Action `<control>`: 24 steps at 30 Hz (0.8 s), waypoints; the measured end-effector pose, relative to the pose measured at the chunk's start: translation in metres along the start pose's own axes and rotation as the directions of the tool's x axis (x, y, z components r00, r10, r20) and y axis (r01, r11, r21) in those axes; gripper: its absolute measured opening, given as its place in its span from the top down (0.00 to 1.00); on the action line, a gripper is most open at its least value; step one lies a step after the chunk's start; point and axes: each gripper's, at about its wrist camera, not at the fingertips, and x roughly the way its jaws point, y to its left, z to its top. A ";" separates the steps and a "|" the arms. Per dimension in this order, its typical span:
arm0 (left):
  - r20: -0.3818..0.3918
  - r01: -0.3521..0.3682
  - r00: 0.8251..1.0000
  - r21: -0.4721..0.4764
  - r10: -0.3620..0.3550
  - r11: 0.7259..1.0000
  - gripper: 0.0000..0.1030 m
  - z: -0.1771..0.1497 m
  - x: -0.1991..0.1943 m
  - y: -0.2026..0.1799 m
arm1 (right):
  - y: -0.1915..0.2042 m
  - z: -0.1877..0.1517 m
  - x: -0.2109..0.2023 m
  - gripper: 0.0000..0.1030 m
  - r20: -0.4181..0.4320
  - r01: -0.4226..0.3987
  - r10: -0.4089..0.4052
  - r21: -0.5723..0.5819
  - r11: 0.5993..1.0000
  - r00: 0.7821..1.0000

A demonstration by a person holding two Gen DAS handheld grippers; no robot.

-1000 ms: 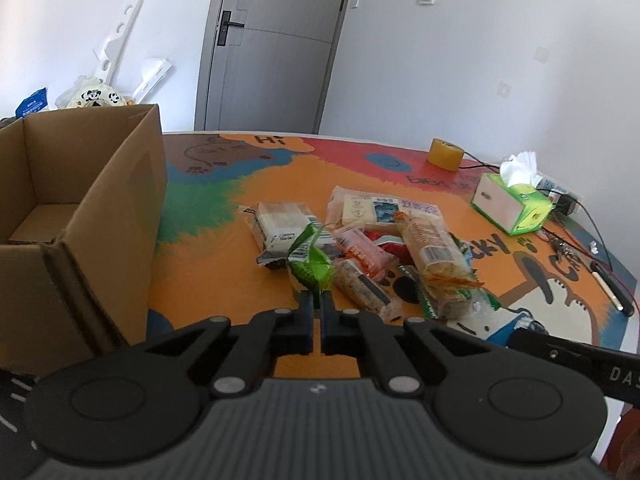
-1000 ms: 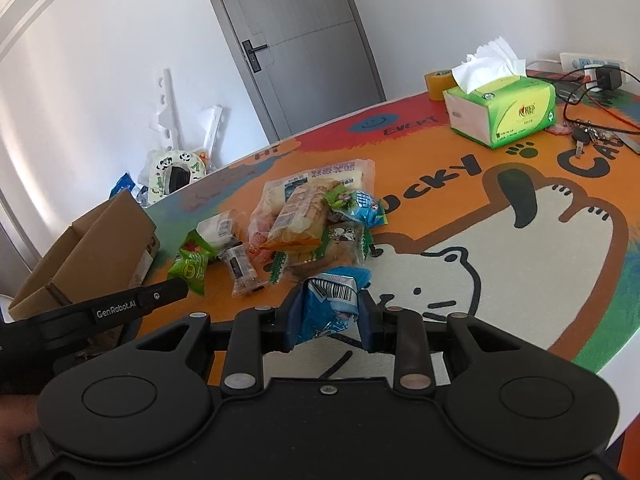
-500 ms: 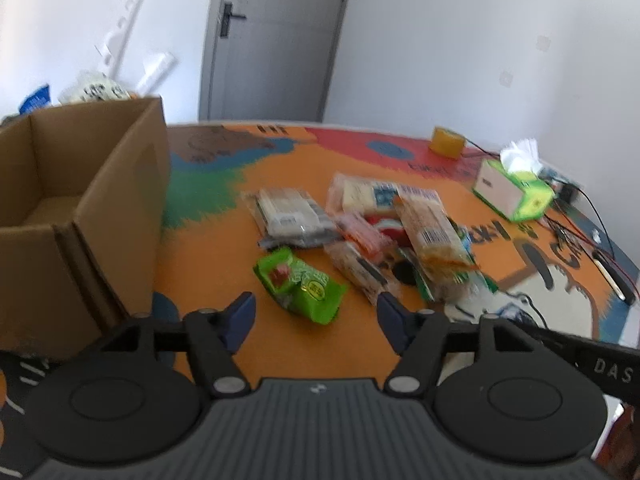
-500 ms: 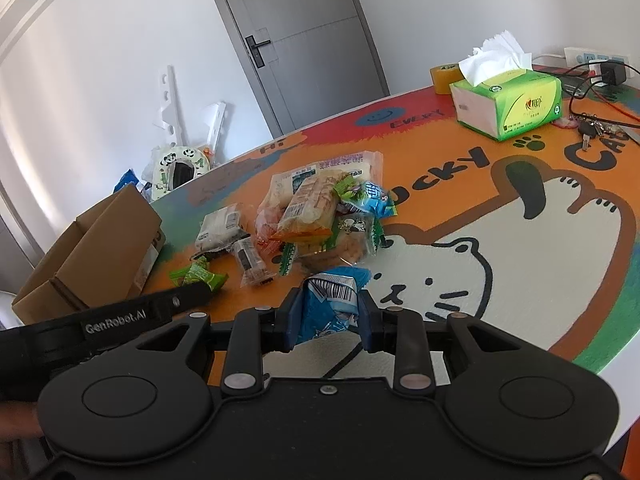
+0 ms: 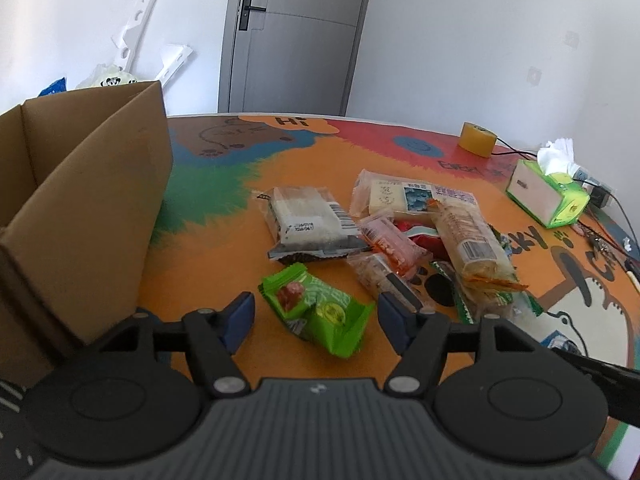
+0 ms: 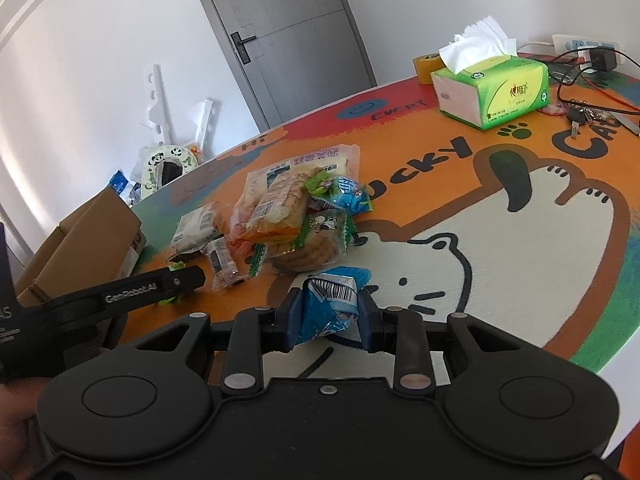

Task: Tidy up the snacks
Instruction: 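Grasp the blue wrapped snack with right gripper while left grasps green chip bag, then carry both snacks into the cardboard box and open both grippers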

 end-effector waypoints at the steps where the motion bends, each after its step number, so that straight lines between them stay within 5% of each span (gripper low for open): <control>1: 0.007 -0.005 1.000 0.006 0.005 1.000 0.36 0.000 0.002 -0.001 | 0.000 0.000 0.001 0.71 0.000 0.000 0.000 0.001 1.000 1.000; 4: 0.014 -0.007 1.000 0.003 0.007 1.000 0.36 0.001 0.004 0.000 | 0.001 0.000 0.001 0.71 0.001 -0.002 0.002 -0.001 1.000 1.000; 13: 0.040 0.016 0.999 0.029 -0.017 0.999 0.65 -0.001 -0.008 0.004 | 0.007 0.000 0.001 0.71 0.003 -0.011 0.011 -0.007 1.000 1.000; 24: 0.102 0.060 0.993 0.031 -0.063 0.998 0.67 0.004 -0.043 0.011 | 0.026 0.000 -0.010 0.71 0.030 -0.030 0.031 -0.036 0.999 0.999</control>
